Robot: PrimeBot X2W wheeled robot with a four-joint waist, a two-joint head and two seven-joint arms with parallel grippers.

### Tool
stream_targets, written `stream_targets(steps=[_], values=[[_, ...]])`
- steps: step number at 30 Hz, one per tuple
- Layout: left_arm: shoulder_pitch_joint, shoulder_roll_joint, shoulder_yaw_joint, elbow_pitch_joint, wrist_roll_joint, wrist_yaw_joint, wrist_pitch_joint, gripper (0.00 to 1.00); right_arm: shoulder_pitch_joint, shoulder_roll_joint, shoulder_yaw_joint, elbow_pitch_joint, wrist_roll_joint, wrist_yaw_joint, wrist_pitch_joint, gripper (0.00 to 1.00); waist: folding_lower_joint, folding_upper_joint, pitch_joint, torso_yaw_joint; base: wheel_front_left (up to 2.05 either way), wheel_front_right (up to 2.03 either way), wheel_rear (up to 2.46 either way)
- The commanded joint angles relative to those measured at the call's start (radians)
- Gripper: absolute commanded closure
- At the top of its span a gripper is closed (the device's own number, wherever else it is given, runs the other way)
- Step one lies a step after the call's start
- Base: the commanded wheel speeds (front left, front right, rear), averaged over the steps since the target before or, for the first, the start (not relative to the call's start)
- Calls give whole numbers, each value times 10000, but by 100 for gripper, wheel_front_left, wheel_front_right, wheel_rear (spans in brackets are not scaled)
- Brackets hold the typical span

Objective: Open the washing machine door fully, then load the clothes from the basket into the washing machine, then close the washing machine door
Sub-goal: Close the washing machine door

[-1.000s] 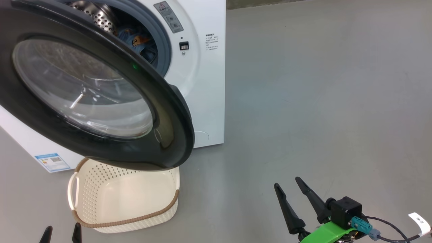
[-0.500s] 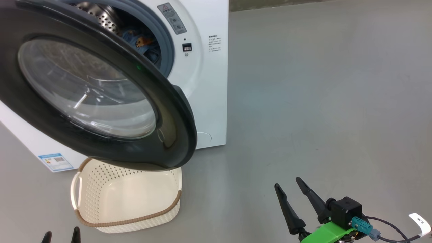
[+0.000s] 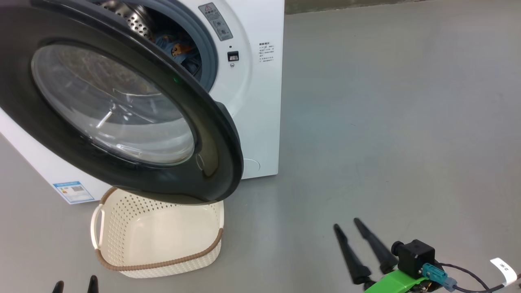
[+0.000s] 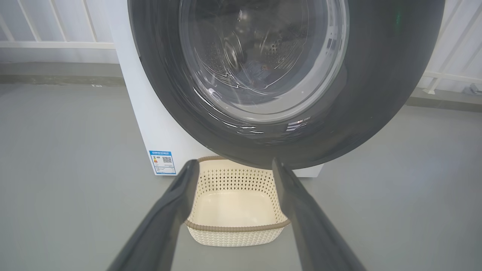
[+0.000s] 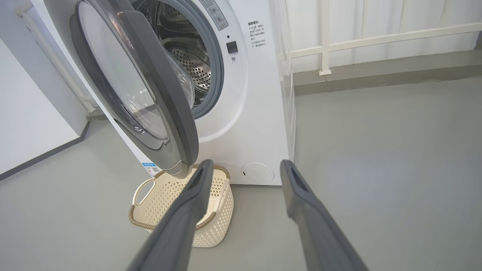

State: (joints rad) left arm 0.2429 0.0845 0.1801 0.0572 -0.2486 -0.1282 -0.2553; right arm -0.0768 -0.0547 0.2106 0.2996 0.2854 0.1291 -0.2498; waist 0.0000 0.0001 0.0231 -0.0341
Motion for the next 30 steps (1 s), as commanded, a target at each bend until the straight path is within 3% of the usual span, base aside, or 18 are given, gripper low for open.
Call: stream_targets(steps=[1, 6, 15, 23, 30], values=[[-247, 133, 325, -181, 62, -25, -64, 0, 65, 45, 235, -174, 81, 16, -120, 100, 0, -1, 0, 7, 0, 0, 0], [-275, 181, 286, -305, -49, -25, -64, 0, -39, 45, 138, -768, 436, 16, -120, 100, 0, -1, 89, 11, 0, 0, 0], [-486, 275, 235, -401, -176, -25, -64, 0, -470, 45, 321, -3633, 304, 16, -120, 100, 0, -1, 397, 163, 0, 0, 0], [-730, 290, -17, -242, -391, -25, -65, 0, -1222, 45, 1746, -4692, -2, 16, -120, 100, 0, -1, 617, 707, 0, 0, 0], [-906, 314, -229, -336, -426, -25, -65, 0, -1835, -140, 2923, -4692, -157, 16, -120, 100, 0, -1, 821, 1223, 0, 0, 0]])
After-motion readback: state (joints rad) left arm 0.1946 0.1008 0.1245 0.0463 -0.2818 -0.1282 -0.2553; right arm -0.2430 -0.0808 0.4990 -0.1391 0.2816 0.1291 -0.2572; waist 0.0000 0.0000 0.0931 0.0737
